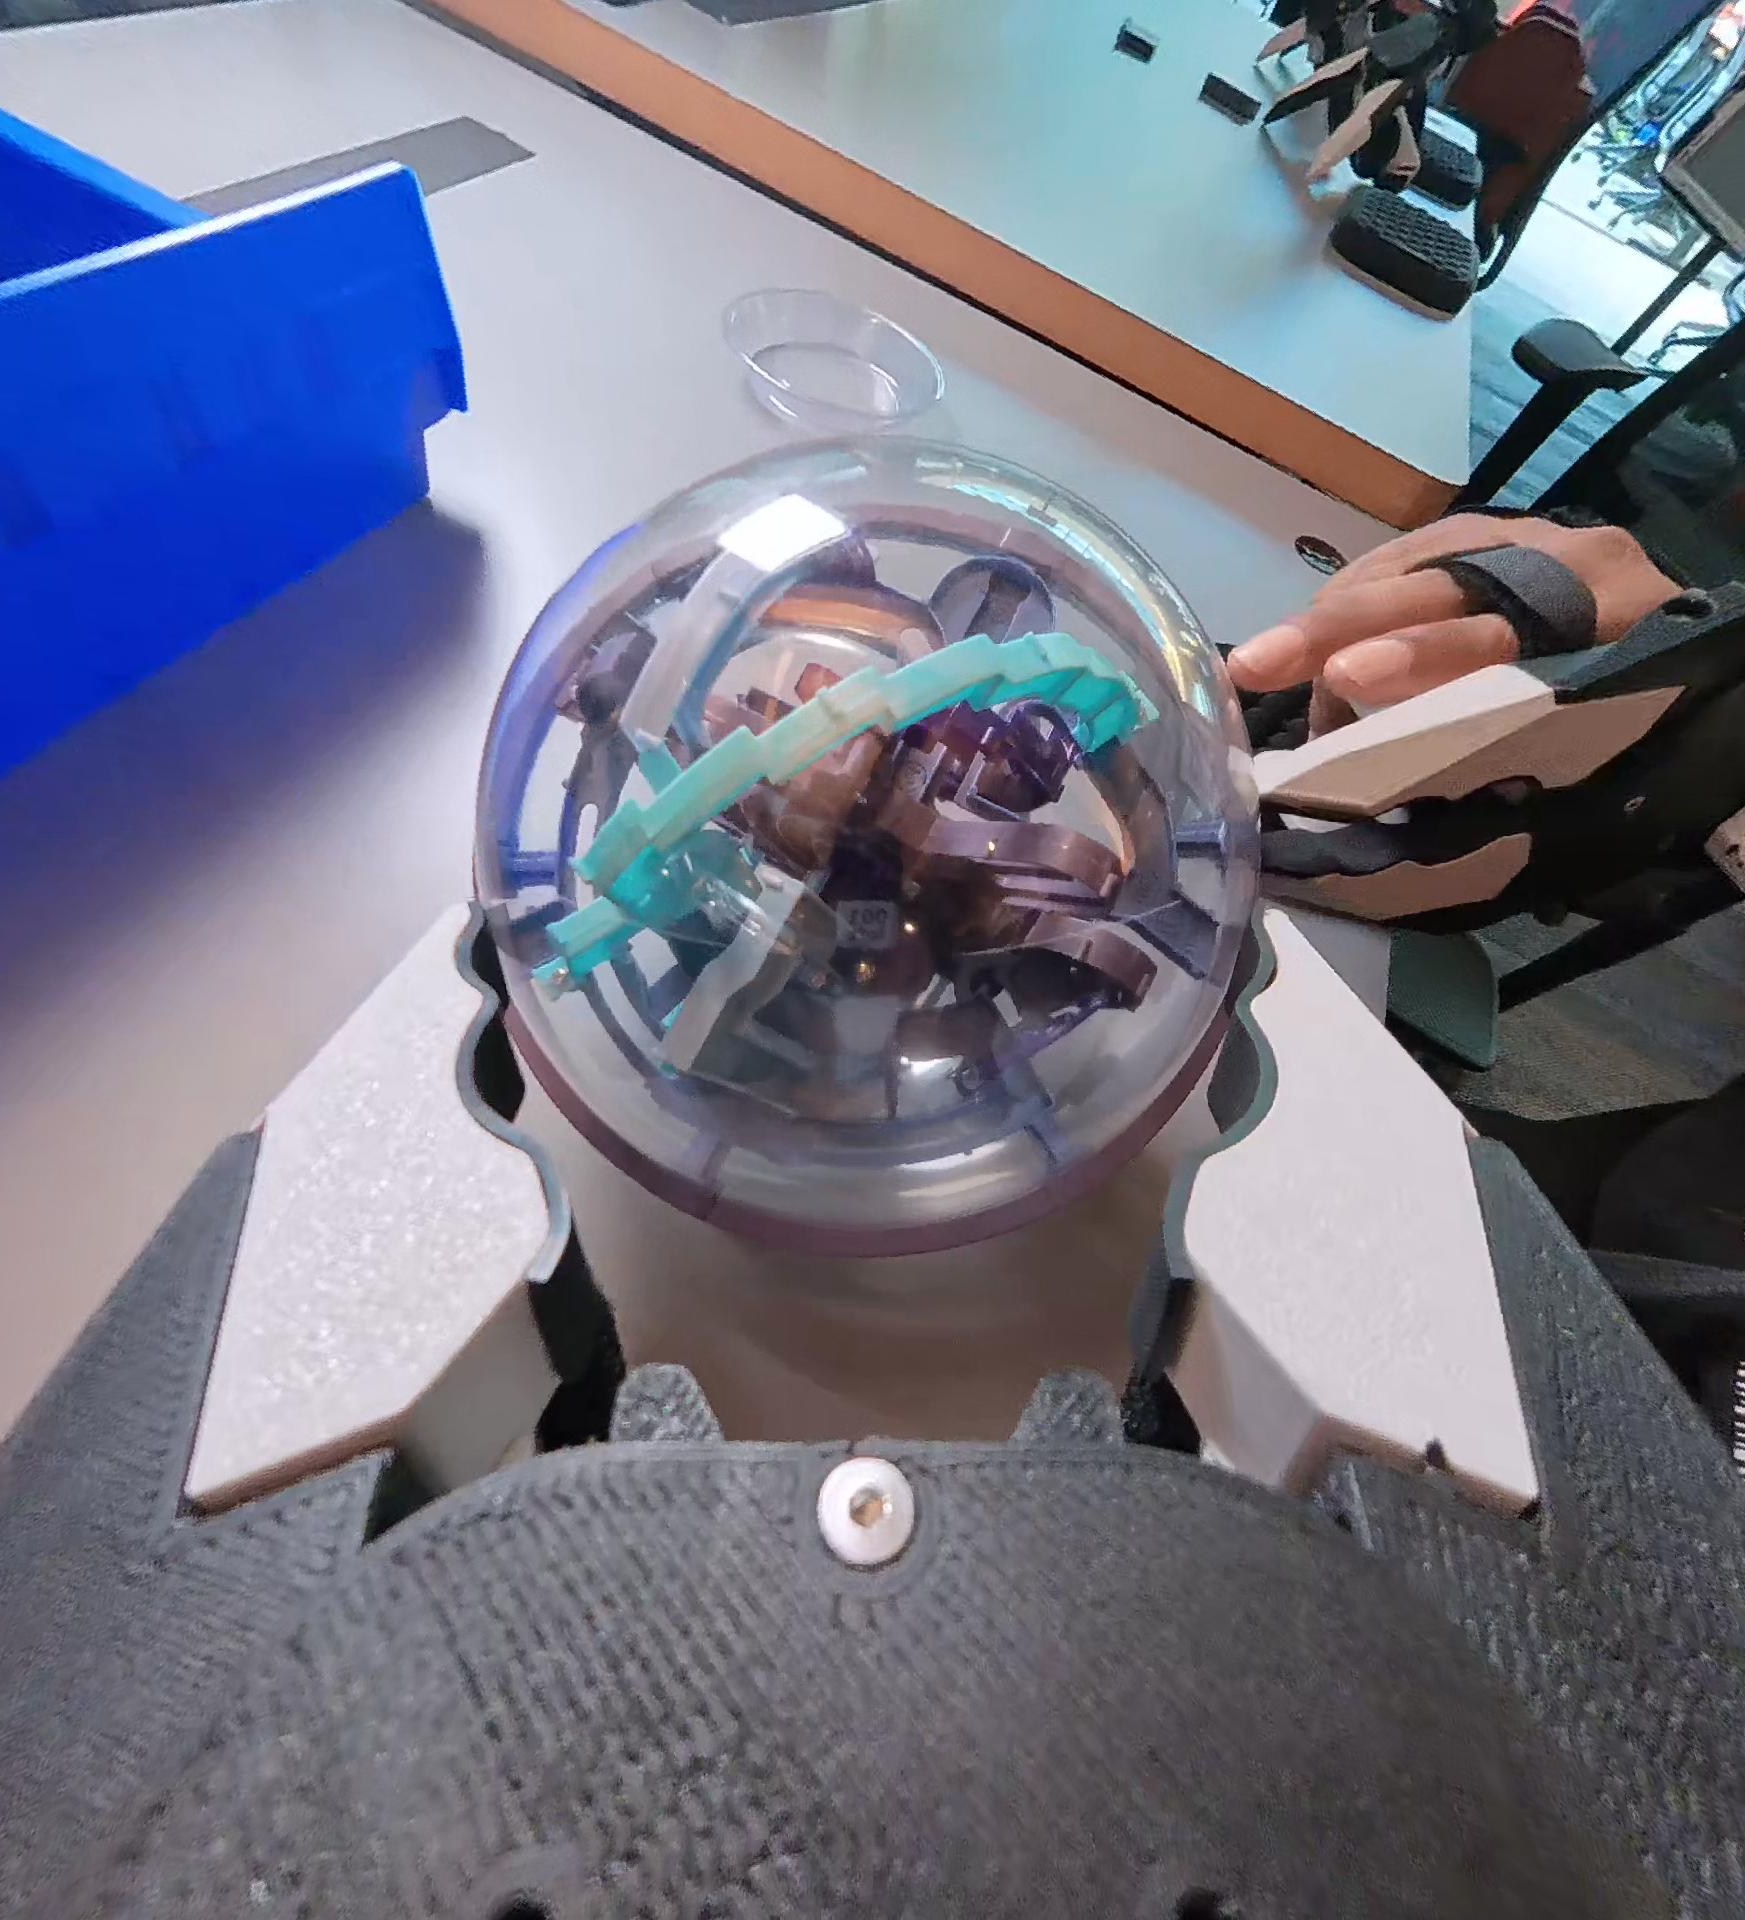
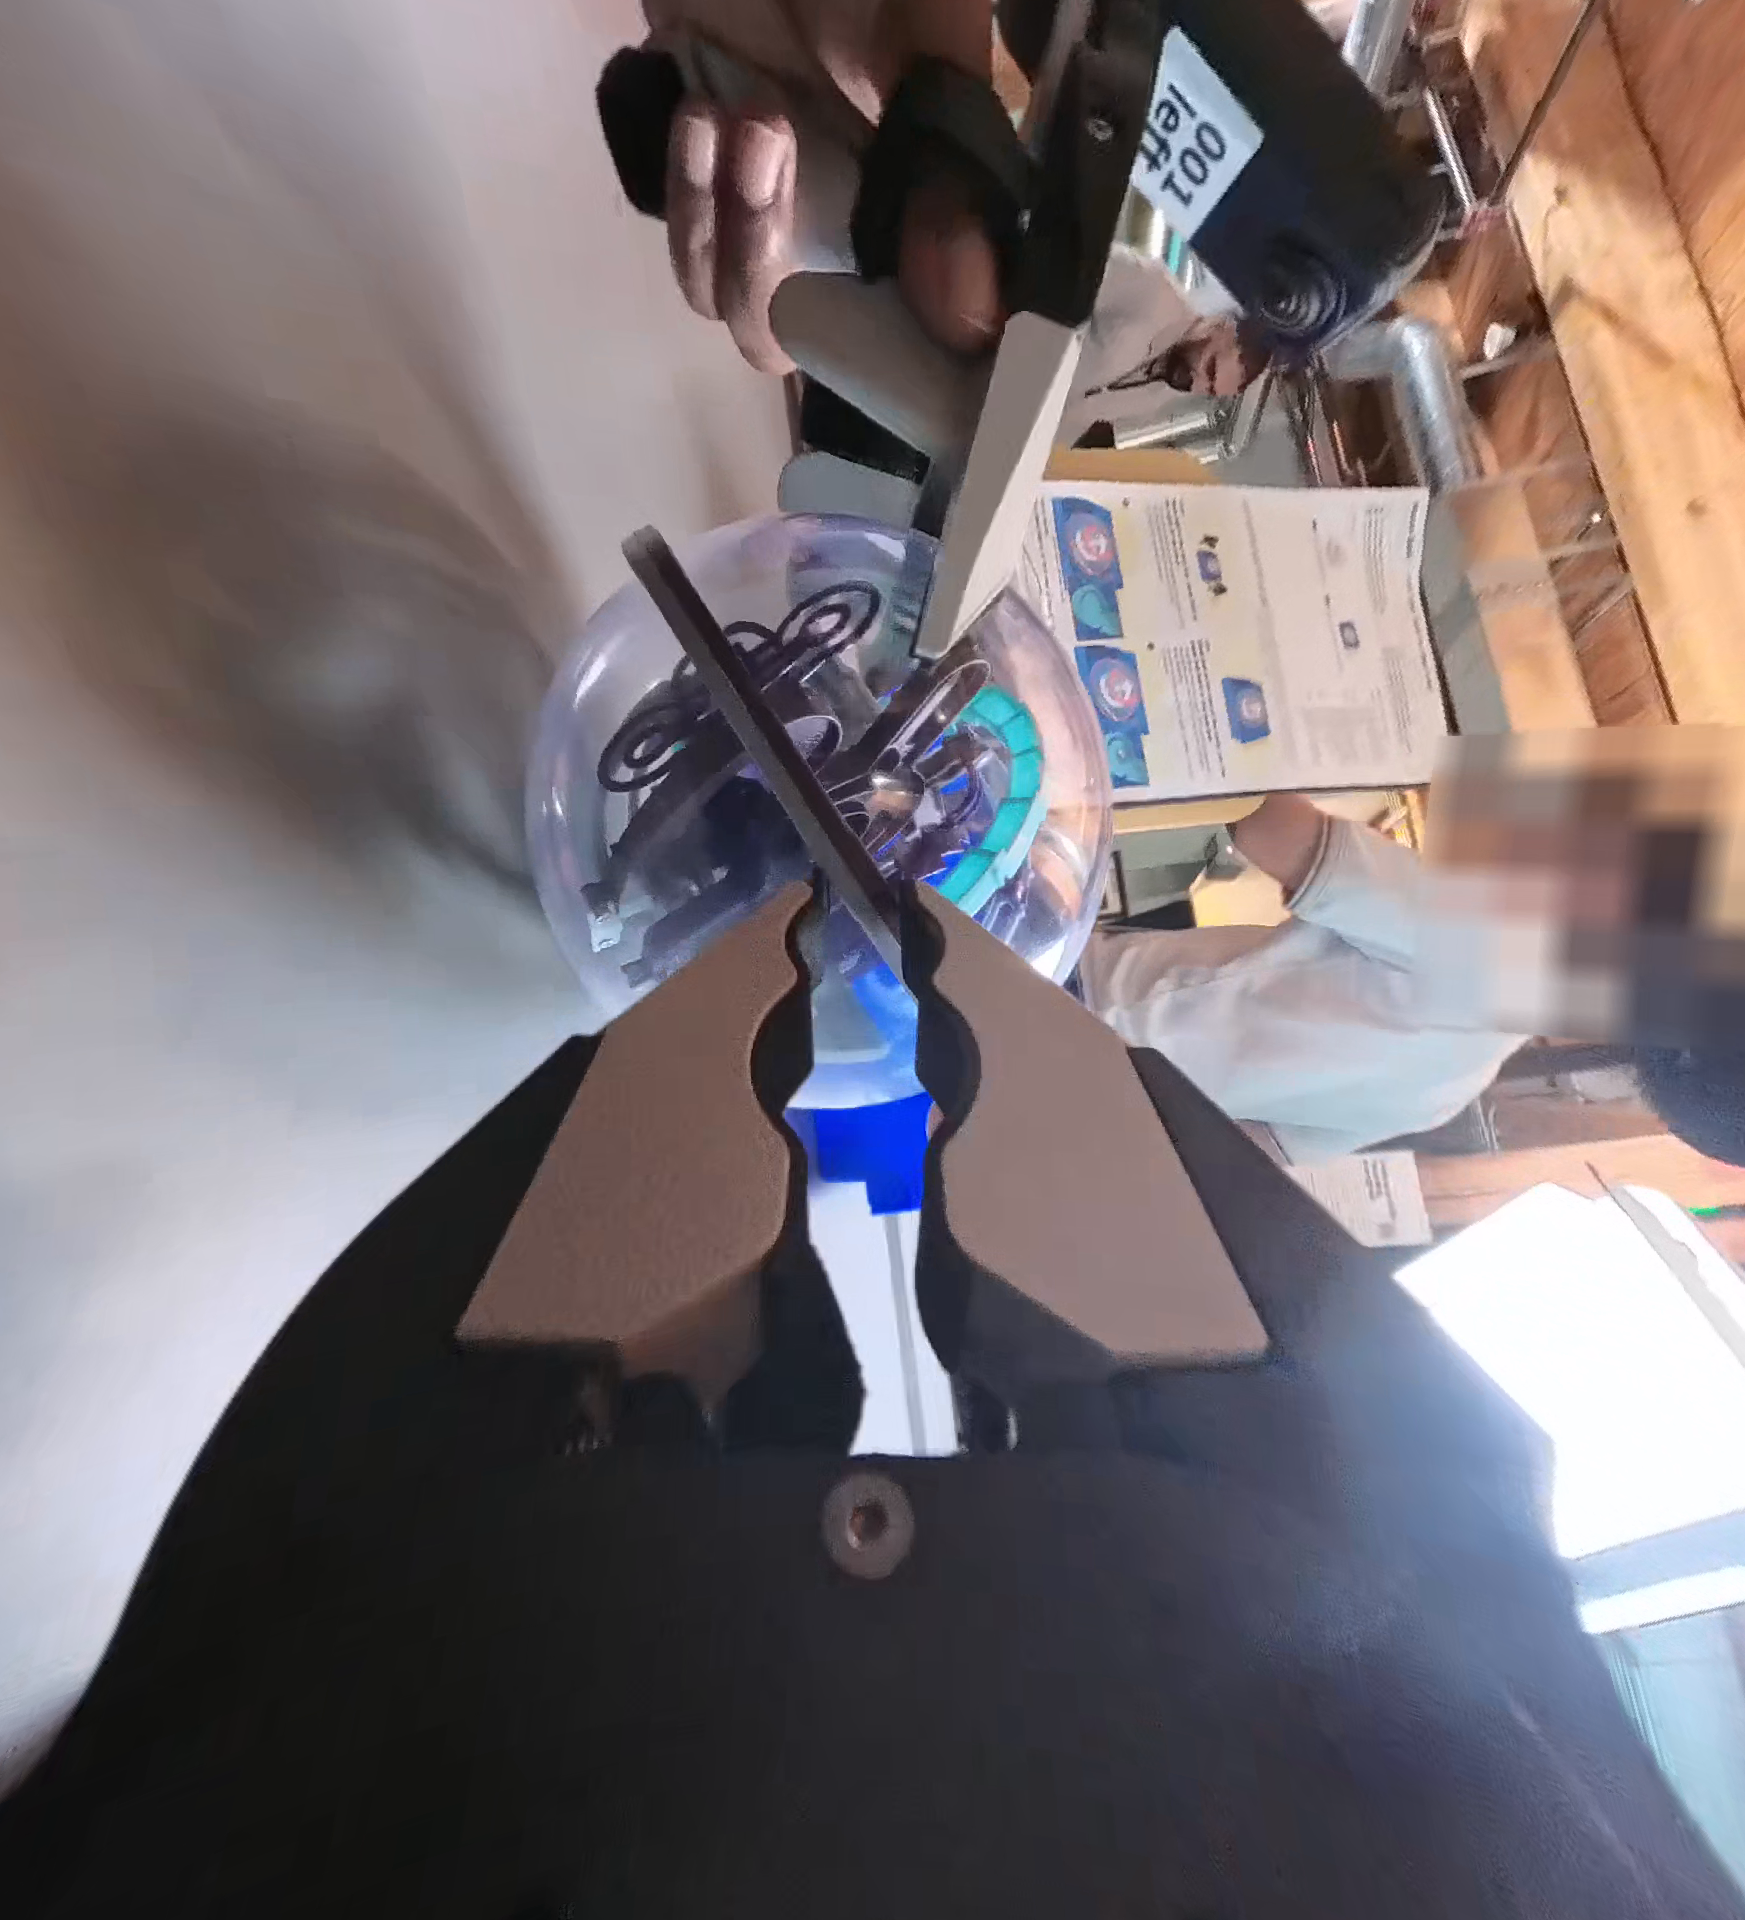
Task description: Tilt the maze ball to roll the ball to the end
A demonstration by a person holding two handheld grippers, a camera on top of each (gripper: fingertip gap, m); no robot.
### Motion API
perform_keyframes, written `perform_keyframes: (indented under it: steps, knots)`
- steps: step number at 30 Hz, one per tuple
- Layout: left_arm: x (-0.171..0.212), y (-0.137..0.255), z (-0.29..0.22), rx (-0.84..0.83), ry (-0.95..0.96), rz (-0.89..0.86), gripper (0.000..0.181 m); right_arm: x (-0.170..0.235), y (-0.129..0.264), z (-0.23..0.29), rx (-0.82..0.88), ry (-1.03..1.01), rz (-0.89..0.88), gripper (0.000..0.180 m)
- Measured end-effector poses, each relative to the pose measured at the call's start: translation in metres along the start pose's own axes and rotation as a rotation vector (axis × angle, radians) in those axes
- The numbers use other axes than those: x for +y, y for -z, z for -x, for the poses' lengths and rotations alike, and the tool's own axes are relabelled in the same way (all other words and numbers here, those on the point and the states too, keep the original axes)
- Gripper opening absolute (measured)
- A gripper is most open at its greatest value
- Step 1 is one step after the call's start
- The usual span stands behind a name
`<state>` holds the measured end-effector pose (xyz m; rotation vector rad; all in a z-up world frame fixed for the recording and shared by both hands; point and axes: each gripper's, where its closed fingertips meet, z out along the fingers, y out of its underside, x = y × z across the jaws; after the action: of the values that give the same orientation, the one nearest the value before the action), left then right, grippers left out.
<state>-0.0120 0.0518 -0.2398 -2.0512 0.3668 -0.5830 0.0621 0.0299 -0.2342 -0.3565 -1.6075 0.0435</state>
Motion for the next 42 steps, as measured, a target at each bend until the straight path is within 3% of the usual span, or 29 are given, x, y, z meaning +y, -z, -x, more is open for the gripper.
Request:
perform_keyframes:
  steps: [5, 11, 15, 19, 22, 26, 31, 38, 42]
  knots:
    - [0.003, 0.016, 0.0, 0.056, -0.034, 0.019, 0.126, 0.004, 0.001, -0.002, -0.076, 0.018, -0.037, 0.008]
    - [-0.038, 0.039, 0.017, 0.229, -0.082, -0.089, 0.117, 0.0, 0.002, -0.011, -0.194, 0.044, -0.144, 0.006]
    - [-0.049, 0.02, 0.013, 0.387, -0.184, -0.013, 0.12, -0.003, 0.003, -0.013, -0.294, 0.111, -0.197, 0.007]
    - [-0.03, 0.004, -0.012, 0.585, -0.271, 0.146, 0.124, -0.003, 0.004, -0.02, -0.378, 0.105, -0.227, 0.007]
    - [-0.017, -0.004, -0.02, 0.591, -0.312, 0.207, 0.133, -0.002, 0.004, -0.025, -0.428, 0.048, -0.251, 0.008]
    - [-0.012, -0.003, -0.015, 0.563, -0.221, 0.218, 0.133, 0.003, -0.004, -0.041, -0.443, -0.071, -0.257, 0.009]
    - [-0.009, -0.005, -0.002, 0.509, 0.052, 0.184, 0.132, 0.023, -0.026, -0.062, -0.338, -0.291, -0.186, 0.006]
    - [-0.013, -0.006, 0.011, 0.468, 0.272, 0.081, 0.131, 0.04, -0.012, -0.061, -0.385, -0.605, -0.055, 0.052]
    - [-0.015, -0.007, 0.015, 0.446, 0.372, 0.05, 0.131, 0.035, -0.003, -0.036, -0.434, -0.681, 0.025, 0.072]
